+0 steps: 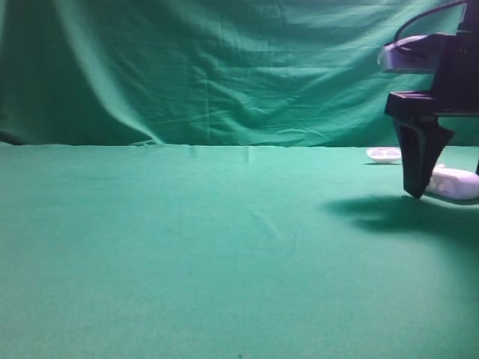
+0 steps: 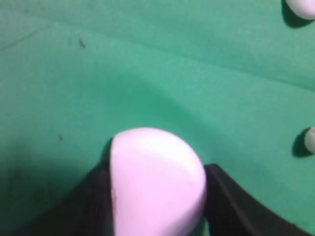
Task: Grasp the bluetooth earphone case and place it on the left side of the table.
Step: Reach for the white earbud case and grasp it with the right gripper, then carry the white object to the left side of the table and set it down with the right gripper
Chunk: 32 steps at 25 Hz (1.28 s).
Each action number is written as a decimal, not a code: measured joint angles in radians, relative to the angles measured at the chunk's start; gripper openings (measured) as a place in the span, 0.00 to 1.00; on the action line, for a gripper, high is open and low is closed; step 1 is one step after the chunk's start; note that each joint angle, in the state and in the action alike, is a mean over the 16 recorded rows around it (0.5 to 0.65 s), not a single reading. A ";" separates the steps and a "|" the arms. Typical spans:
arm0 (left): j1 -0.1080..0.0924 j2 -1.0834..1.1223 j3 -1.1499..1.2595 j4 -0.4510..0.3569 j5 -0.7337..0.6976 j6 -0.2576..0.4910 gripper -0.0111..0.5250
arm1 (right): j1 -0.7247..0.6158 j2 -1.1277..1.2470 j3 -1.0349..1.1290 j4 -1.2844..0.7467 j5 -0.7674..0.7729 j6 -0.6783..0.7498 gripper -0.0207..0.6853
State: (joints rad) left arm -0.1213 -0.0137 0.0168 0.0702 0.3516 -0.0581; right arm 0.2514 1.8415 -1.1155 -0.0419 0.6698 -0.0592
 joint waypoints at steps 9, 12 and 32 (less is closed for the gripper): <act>0.000 0.000 0.000 0.000 0.000 0.000 0.02 | 0.102 0.027 -0.259 0.011 0.134 0.026 0.47; 0.000 0.000 0.000 0.000 0.000 0.000 0.02 | 0.176 0.068 -0.402 0.016 0.186 0.028 0.47; 0.000 0.000 0.000 0.000 0.000 0.000 0.02 | 0.603 0.621 -1.126 0.034 0.265 0.022 0.47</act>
State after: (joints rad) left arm -0.1213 -0.0137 0.0168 0.0702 0.3516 -0.0581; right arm 0.8548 2.4627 -2.2416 -0.0079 0.9352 -0.0369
